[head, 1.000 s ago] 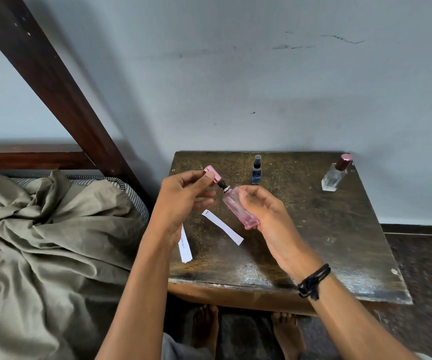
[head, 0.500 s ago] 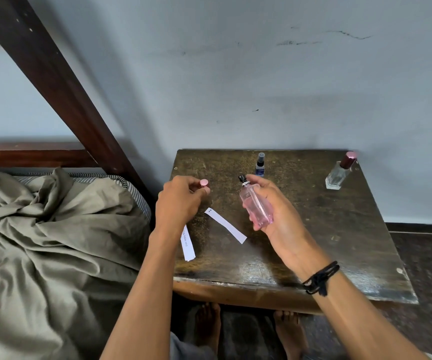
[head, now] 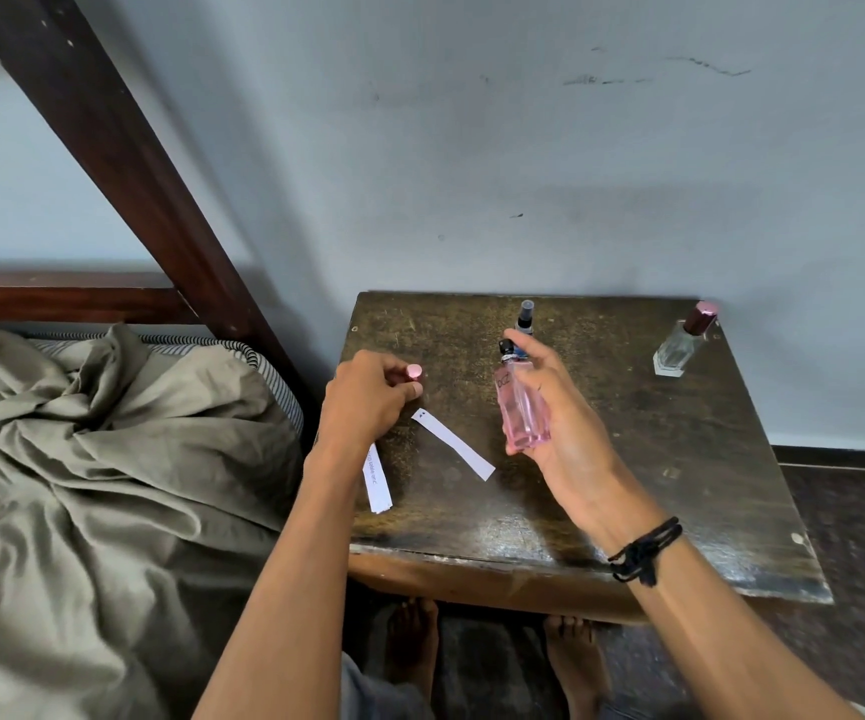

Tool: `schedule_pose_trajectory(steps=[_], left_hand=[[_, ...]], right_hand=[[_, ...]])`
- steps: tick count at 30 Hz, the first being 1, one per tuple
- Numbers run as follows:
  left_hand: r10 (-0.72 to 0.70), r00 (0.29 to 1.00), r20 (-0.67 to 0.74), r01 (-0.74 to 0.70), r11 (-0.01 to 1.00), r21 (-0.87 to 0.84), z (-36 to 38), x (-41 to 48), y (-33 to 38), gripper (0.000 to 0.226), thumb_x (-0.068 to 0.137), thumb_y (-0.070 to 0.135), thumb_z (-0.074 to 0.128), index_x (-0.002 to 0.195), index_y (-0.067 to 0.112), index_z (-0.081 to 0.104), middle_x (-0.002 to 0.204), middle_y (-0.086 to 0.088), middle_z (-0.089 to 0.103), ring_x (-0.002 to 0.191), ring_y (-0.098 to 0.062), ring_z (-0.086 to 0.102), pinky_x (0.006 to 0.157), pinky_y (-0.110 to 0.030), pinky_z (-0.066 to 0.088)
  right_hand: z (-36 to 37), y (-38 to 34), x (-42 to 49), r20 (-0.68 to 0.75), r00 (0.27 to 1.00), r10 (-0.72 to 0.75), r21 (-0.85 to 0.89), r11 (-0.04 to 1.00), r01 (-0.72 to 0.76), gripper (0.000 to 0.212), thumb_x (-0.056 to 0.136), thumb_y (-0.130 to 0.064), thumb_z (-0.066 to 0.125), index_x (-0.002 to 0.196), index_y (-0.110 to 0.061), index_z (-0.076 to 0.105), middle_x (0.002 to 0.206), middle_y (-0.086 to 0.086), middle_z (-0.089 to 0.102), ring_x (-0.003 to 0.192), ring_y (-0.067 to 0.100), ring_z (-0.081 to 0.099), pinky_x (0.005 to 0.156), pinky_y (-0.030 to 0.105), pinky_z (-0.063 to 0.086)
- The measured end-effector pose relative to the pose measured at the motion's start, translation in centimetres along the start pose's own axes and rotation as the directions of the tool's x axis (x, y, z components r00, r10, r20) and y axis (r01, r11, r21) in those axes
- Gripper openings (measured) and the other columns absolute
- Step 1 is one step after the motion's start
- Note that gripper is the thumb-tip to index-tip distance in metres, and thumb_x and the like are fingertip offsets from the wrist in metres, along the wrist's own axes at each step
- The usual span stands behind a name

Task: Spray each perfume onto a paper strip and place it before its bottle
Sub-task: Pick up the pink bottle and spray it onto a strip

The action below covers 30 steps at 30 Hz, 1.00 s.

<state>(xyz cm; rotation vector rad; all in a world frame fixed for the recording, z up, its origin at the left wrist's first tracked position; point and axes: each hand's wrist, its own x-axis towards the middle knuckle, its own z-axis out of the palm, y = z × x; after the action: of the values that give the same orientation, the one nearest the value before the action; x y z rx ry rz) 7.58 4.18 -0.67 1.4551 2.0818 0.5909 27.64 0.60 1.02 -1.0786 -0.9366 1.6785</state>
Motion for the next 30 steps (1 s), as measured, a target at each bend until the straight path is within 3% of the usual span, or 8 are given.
schedule_pose_trajectory(steps=[6, 9, 12, 15, 19, 21, 24, 30], left_hand=[[-0.034, 0.999, -0.018, 0.033, 0.999, -0.034, -1.7, 0.1, -0.3, 0.026, 0.075, 0.021, 0.085, 0.095, 0.029, 0.072, 0.089, 0.012, 0.072, 0.098, -0.014, 0.068, 0.097, -0.033, 0.05], [-0.018, 0.996, -0.093, 0.016, 1.0, -0.026, -3.5, 0.0, -0.7, 0.019, 0.074, 0.02, 0.085, 0.077, 0.028, 0.068, 0.075, 0.014, 0.068, 0.083, -0.013, 0.067, 0.091, -0.033, 0.052], [0.009, 1.0, 0.026, -0.01, 0.998, 0.064, -3.8, -0.6, -0.3, 0.015, 0.073, 0.025, 0.086, 0.07, 0.031, 0.073, 0.074, 0.013, 0.07, 0.083, -0.011, 0.067, 0.082, -0.028, 0.05], [-0.022, 0.988, 0.152, -0.005, 0.985, 0.174, -2.3, -1.0, 0.4, 0.012, 0.07, 0.033, 0.087, 0.073, 0.035, 0.075, 0.084, 0.011, 0.073, 0.092, -0.014, 0.068, 0.086, -0.031, 0.051], [-0.028, 0.994, 0.106, 0.003, 0.974, 0.227, -0.9, -1.5, 1.5, 0.019, 0.071, 0.037, 0.084, 0.086, 0.036, 0.073, 0.103, 0.013, 0.073, 0.106, -0.018, 0.066, 0.09, -0.033, 0.048], [-0.022, 0.997, 0.081, -0.001, 0.961, 0.278, -0.4, -1.8, 1.9, 0.021, 0.075, 0.034, 0.082, 0.094, 0.033, 0.072, 0.11, 0.01, 0.07, 0.11, -0.023, 0.063, 0.085, -0.032, 0.044], [-0.013, 0.998, 0.068, -0.011, 0.939, 0.342, 0.0, -2.3, 2.1, 0.024, 0.079, 0.03, 0.081, 0.1, 0.03, 0.069, 0.107, 0.003, 0.064, 0.11, -0.027, 0.061, 0.08, -0.031, 0.039], [0.006, 0.997, 0.073, -0.033, 0.925, 0.378, 0.5, -2.2, 2.2, 0.02, 0.079, 0.029, 0.081, 0.096, 0.028, 0.069, 0.111, -0.003, 0.068, 0.108, -0.031, 0.063, 0.08, -0.035, 0.043]], right_hand=[[-0.1, 0.1, 0.0, -0.012, 1.0, 0.007, 0.005, 1.0, -0.007, 0.034, 0.103, -0.025, 0.05, 0.126, -0.045, 0.064, 0.103, 0.0, 0.063, 0.077, 0.011, 0.054, 0.059, 0.025, 0.041], [-0.1, 0.0, 0.0, -0.034, 0.999, 0.004, 0.025, 1.0, -0.003, 0.034, 0.103, -0.024, 0.049, 0.13, -0.041, 0.063, 0.086, -0.006, 0.065, 0.07, 0.009, 0.053, 0.058, 0.026, 0.036], [-0.1, 0.1, -0.1, -0.041, 0.999, 0.006, 0.019, 1.0, -0.005, 0.035, 0.103, -0.024, 0.05, 0.131, -0.04, 0.062, 0.088, -0.005, 0.066, 0.07, 0.008, 0.054, 0.057, 0.026, 0.037], [-0.1, 0.2, -0.1, -0.037, 0.999, 0.003, -0.01, 1.0, -0.004, 0.035, 0.103, -0.023, 0.05, 0.133, -0.038, 0.061, 0.082, -0.003, 0.065, 0.066, 0.01, 0.051, 0.057, 0.028, 0.035], [-0.3, 0.2, -0.2, -0.034, 0.999, 0.001, -0.032, 0.999, -0.002, 0.032, 0.102, -0.024, 0.052, 0.13, -0.036, 0.062, 0.085, 0.001, 0.063, 0.072, 0.013, 0.05, 0.057, 0.029, 0.033], [-0.4, 0.1, -0.3, -0.036, 0.999, 0.007, -0.029, 1.0, -0.008, 0.032, 0.102, -0.024, 0.052, 0.13, -0.034, 0.061, 0.084, 0.001, 0.063, 0.07, 0.013, 0.05, 0.056, 0.028, 0.034], [-0.5, 0.1, -0.2, -0.044, 0.999, 0.01, -0.018, 1.0, -0.011, 0.03, 0.102, -0.023, 0.052, 0.128, -0.034, 0.062, 0.083, -0.001, 0.065, 0.071, 0.014, 0.05, 0.057, 0.029, 0.034], [-0.7, 0.1, -0.2, -0.054, 0.998, 0.014, -0.038, 0.999, -0.016, 0.029, 0.102, -0.024, 0.053, 0.127, -0.034, 0.063, 0.084, -0.001, 0.065, 0.072, 0.014, 0.051, 0.057, 0.029, 0.037]])
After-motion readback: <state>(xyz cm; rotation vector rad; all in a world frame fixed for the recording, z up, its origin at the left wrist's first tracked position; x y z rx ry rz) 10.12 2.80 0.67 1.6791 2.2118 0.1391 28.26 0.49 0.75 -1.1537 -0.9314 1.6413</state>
